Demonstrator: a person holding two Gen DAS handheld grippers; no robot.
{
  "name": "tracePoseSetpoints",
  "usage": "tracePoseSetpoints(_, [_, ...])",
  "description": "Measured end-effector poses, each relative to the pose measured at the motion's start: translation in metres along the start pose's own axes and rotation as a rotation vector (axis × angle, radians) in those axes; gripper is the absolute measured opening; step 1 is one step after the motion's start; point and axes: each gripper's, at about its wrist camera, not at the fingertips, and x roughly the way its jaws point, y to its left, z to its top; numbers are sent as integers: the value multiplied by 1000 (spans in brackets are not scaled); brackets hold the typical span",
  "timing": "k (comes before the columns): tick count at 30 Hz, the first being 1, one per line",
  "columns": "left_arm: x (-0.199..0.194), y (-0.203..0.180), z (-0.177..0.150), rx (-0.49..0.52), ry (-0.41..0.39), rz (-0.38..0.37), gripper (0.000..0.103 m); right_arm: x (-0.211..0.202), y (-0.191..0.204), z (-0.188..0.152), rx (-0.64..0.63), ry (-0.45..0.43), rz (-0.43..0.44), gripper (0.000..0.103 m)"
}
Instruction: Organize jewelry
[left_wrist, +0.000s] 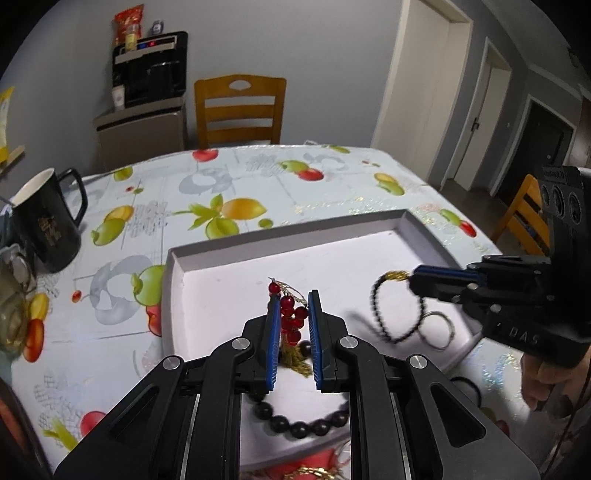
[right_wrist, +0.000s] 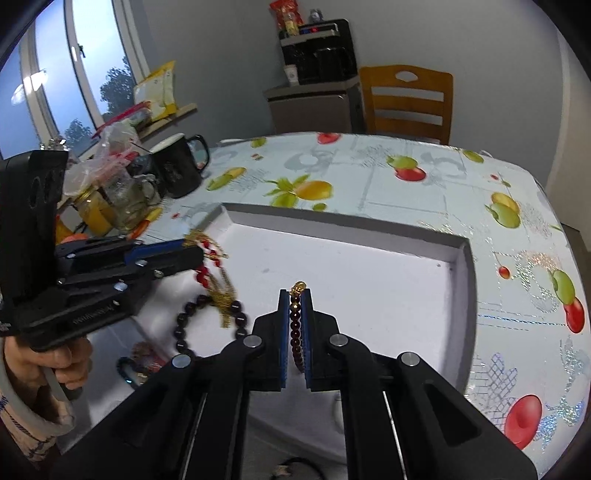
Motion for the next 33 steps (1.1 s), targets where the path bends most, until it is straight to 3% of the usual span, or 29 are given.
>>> tracePoseSetpoints(8, [23, 12, -12, -13, 96, 34, 16, 13, -30, -13, 30, 61, -65, 6])
tracePoseSetpoints(14, [25, 9, -15, -4, 107, 31, 16, 15, -37, -19, 36, 77, -85, 6])
tracePoseSetpoints(16, [25, 8, -17, -1, 106, 45, 20, 14, -38, -19, 33, 78, -90, 6])
tracePoseSetpoints(20, [22, 7, -19, 5, 94, 69, 44, 10, -39, -20, 29, 74, -95, 6])
tracePoseSetpoints(22, [19, 6, -20, 9, 87, 76, 48, 8, -40, -20, 31, 71, -96, 8])
tracePoseSetpoints(23, [17, 6, -21, 9, 86, 77, 49, 6, -40, -20, 33, 69, -95, 10])
tracePoseSetpoints(24, [15, 7, -21, 5, 85, 78, 52, 3, -40, -20, 34, 64, -98, 20])
tracePoseSetpoints(25, [13, 8, -22, 1, 79, 80, 60, 1, -40, -20, 33, 57, -101, 25])
tracePoseSetpoints(26, [9, 8, -23, -1, 66, 84, 62, -3, -39, -19, 33, 47, -101, 31])
tracePoseSetpoints(33, [-12, 7, -30, -17, 34, 70, 62, -28, -32, -25, 23, 11, -86, 32])
